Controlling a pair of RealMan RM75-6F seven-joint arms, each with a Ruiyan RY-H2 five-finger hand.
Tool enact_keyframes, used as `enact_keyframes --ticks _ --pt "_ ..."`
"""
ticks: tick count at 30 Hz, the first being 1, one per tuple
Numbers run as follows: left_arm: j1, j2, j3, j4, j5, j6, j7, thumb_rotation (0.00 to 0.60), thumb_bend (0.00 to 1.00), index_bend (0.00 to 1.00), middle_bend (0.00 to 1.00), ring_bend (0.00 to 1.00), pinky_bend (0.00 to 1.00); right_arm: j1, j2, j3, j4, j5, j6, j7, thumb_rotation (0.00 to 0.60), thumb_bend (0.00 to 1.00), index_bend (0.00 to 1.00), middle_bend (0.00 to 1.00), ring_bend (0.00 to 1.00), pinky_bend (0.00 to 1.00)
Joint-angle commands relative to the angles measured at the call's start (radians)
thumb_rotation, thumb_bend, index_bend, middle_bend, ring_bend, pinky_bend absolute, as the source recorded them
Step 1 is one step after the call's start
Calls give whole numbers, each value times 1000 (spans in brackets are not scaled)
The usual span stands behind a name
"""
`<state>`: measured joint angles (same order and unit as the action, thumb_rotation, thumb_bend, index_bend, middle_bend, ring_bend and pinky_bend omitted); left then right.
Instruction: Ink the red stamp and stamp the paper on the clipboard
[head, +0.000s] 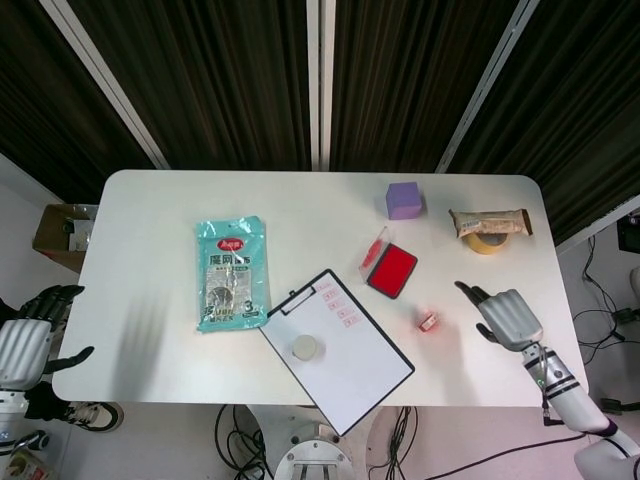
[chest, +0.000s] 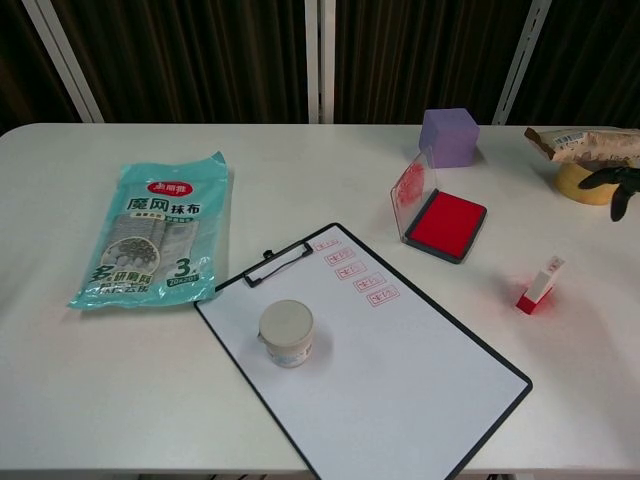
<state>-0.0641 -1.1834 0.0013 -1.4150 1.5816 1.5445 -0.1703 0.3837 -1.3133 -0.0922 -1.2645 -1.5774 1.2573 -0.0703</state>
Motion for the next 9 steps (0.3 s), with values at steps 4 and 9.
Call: enact_keyframes --ticks 4,9 --pt "-8 13 -7 -26 9 5 20 600 0 171 164 133 239 -180 108 32 -105 127 183 -21 600 154 0 0 0 31" --pt "-13 19 -10 -40 9 1 33 600 0 171 164 133 239 -227 95 52 -146 129 246 -20 600 152 0 0 0 0"
